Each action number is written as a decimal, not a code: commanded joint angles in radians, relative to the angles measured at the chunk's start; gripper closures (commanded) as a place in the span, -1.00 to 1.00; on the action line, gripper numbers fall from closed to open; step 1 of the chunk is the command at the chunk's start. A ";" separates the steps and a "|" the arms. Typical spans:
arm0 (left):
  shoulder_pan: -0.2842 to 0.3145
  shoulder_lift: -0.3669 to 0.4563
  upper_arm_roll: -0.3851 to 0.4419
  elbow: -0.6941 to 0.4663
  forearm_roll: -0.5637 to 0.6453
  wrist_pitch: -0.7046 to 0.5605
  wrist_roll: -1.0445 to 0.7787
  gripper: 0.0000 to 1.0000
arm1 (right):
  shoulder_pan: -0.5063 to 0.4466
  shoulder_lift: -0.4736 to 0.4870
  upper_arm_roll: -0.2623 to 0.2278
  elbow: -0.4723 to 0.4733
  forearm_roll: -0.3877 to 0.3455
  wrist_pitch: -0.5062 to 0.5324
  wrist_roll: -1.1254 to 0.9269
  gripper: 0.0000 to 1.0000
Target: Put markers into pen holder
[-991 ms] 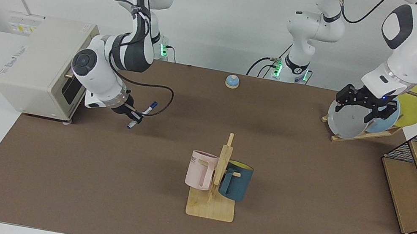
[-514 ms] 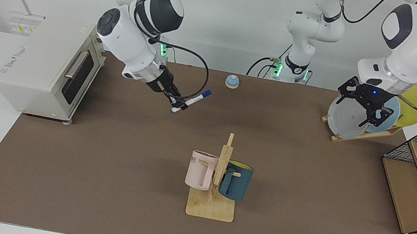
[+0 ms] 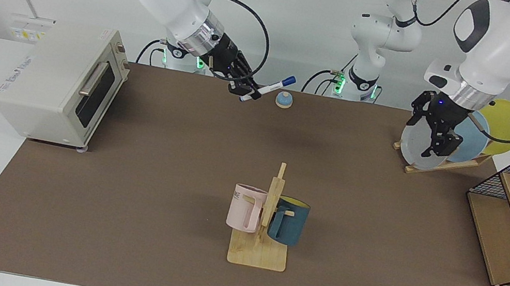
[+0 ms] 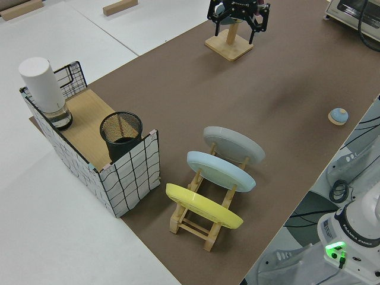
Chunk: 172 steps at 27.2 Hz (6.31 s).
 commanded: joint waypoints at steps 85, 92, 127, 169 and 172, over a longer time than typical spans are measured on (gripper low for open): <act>0.047 -0.088 -0.290 -0.011 0.040 -0.071 -0.158 1.00 | 0.106 0.012 0.080 -0.034 -0.099 0.206 0.137 -1.00; 0.205 -0.099 -0.280 -0.059 0.069 -0.058 -0.094 1.00 | 0.031 -0.028 0.080 -0.035 -0.260 0.008 -0.109 -1.00; 0.604 0.120 -0.272 0.153 0.773 0.189 0.346 1.00 | -0.362 -0.053 0.095 -0.021 -0.803 -0.178 -1.477 -1.00; 0.572 0.145 -0.238 0.101 0.928 0.198 0.204 -1.00 | -0.371 -0.062 0.062 0.176 -0.800 -0.340 -1.473 -1.00; 0.551 0.148 -0.241 0.102 0.913 0.192 0.199 -1.00 | -0.371 -0.062 0.062 0.176 -0.800 -0.339 -1.473 -1.00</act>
